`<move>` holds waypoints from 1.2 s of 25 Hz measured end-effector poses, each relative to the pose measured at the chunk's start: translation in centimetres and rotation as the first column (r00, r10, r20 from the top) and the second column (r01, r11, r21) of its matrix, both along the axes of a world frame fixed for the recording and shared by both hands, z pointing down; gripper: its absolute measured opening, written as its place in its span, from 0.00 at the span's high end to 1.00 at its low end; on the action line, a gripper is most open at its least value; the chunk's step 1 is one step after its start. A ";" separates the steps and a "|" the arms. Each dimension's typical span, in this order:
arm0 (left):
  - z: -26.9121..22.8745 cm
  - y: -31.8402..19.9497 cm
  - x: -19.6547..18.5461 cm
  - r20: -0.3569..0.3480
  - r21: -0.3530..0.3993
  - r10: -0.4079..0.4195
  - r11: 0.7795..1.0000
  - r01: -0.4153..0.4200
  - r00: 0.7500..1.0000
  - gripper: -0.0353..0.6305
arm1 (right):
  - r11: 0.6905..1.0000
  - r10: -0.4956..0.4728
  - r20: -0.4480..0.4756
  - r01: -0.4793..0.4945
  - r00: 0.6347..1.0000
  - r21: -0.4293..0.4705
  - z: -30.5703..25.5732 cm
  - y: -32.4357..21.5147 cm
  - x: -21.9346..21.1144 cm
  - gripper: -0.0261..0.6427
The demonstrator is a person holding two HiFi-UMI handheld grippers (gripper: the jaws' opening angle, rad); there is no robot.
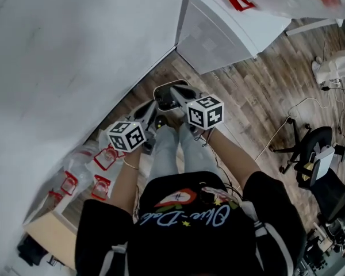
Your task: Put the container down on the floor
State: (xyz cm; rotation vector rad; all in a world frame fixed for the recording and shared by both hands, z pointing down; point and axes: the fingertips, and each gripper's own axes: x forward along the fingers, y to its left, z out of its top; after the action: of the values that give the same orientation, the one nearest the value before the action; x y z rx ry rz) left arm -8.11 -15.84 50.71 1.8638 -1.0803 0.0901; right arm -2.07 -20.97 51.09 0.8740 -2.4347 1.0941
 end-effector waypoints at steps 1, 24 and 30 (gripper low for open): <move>-0.7 0.0 -0.1 0.005 0.009 0.003 1.000 -0.003 1.000 0.93 | 1.000 -0.002 -0.001 0.002 1.000 0.013 -0.7 0.0 0.0 0.96; -14.0 0.6 -0.6 0.161 0.285 0.078 0.951 -0.122 0.984 0.93 | 0.966 0.045 0.027 -0.051 0.999 0.253 -13.2 2.2 -1.2 0.96; -17.2 0.5 -0.6 0.179 0.349 0.067 0.928 -0.127 0.982 0.93 | 0.953 0.076 0.077 -0.095 0.994 0.289 -16.8 2.5 -0.9 0.96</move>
State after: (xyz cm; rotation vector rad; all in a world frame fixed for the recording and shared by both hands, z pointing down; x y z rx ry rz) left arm -8.67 -15.33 33.47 2.2736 -1.1762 0.1102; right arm -2.95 -18.43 34.34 1.0567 -2.6806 0.8108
